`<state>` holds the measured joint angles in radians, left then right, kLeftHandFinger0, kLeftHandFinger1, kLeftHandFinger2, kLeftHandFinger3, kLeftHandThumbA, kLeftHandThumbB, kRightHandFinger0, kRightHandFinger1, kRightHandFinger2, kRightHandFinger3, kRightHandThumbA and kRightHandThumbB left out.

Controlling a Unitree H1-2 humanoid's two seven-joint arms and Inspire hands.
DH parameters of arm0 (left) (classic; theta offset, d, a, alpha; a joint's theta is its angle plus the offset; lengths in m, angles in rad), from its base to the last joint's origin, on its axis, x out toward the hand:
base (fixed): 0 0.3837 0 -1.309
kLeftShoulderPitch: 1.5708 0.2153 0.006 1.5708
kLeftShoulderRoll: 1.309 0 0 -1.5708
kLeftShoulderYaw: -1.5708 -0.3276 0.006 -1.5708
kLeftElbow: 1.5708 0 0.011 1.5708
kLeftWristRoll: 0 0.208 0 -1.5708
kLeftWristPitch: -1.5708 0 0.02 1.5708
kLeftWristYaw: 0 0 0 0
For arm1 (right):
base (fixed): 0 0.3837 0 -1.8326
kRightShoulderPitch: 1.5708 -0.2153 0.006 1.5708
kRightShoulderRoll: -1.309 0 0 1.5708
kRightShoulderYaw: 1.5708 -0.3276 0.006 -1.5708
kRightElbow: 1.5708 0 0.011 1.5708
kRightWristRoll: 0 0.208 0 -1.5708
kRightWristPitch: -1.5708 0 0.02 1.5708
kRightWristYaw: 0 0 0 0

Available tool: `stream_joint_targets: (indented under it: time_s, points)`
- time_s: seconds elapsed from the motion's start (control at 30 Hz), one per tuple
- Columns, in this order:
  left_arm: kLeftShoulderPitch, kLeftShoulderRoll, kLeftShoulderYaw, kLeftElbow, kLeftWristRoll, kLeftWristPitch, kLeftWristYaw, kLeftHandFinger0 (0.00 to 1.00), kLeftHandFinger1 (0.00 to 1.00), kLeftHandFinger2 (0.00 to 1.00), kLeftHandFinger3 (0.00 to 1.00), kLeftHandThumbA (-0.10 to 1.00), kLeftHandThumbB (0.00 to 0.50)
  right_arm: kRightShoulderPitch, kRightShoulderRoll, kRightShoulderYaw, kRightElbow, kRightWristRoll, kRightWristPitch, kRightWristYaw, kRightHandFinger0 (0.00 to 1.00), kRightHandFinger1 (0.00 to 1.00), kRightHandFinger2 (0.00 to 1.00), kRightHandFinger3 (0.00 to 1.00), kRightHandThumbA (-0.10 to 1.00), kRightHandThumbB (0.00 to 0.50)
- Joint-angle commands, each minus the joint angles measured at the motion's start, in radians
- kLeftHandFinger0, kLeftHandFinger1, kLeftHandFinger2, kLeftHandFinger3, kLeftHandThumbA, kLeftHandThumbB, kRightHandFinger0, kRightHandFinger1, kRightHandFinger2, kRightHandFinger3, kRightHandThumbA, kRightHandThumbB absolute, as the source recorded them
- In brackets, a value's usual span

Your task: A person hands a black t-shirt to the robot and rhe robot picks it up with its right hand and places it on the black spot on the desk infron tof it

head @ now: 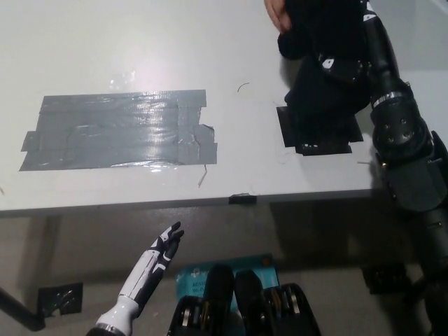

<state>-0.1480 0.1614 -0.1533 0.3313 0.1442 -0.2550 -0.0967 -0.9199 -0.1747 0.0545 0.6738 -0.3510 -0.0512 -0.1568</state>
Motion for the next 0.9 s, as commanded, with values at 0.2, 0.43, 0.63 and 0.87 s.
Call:
stream_joint_targets:
  time_s: [0.2,0.43,0.63,0.87]
  points:
    - [-0.015,0.015,0.005,-0.014,0.011,-0.039,-0.003,1.0,1.0,1.0,1.0,1.0,0.5,-0.02,-0.092,0.176,-0.074,-0.141,0.025,0.096,0.12,0.6,1.0,0.96,-0.1,0.092]
    - [-0.018,0.011,0.005,-0.011,0.014,-0.038,-0.001,1.0,1.0,1.0,1.0,1.0,0.5,-0.071,-0.173,0.391,0.048,-0.316,-0.008,0.076,0.02,0.54,0.93,0.85,-0.1,0.187]
    - [-0.021,0.01,0.003,-0.009,0.009,-0.037,-0.008,1.0,1.0,1.0,1.0,1.0,0.5,-0.077,-0.193,0.468,0.068,-0.312,0.01,0.21,0.25,0.84,1.0,1.0,-0.1,0.222]
    - [-0.026,0.014,-0.001,-0.006,0.016,-0.033,-0.009,1.0,1.0,1.0,1.0,1.0,0.5,-0.078,-0.241,0.548,-0.018,-0.247,0.162,0.66,1.0,1.0,1.0,1.0,0.05,0.384]
